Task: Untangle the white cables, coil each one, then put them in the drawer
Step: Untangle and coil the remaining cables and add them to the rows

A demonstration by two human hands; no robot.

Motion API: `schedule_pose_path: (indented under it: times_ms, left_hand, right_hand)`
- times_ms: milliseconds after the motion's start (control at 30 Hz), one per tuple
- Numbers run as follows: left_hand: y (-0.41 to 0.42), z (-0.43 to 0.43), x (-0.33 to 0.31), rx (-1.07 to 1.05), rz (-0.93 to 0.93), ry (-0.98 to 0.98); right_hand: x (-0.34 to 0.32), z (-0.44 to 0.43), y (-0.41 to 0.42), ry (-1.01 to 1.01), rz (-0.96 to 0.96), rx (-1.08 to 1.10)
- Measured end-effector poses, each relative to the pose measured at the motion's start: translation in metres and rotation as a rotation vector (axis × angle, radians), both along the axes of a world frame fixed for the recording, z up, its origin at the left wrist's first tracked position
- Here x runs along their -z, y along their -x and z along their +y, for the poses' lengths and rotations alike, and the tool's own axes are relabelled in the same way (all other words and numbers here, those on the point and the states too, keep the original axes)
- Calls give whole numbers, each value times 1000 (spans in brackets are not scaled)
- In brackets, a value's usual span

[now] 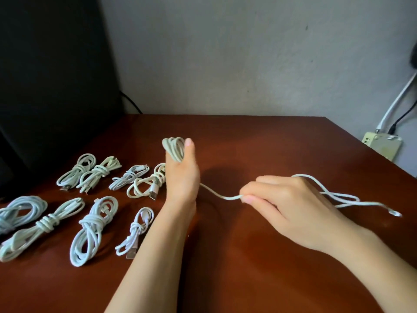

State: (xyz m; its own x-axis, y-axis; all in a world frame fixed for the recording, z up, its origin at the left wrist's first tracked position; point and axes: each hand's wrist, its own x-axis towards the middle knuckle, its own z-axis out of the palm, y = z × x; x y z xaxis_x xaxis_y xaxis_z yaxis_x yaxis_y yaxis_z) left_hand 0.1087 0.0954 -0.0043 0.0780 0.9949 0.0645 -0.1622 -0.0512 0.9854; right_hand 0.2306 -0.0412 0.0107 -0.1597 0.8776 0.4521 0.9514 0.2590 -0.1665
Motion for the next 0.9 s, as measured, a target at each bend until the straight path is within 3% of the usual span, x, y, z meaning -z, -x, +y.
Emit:
schedule_pose_path:
  times_ms: [167, 467, 600, 767, 900]
  left_hand:
    - [-1, -8, -1, 262, 223, -171]
    - [-2, -25, -7, 929, 234, 82]
    - [-1, -29, -7, 1079, 300, 133]
    - [-3, -34, -6, 1328, 167, 263]
    - [-5, -37, -7, 1389, 143, 303]
  right_hand:
    - [-6, -3, 7, -29, 281, -150]
    - [-14, -1, -5, -211, 513, -71]
    - [-13, 1, -5, -160, 666, -46]
    - [-13, 6, -6, -115, 838, 37]
    - [-10, 9, -9, -93, 928, 81]
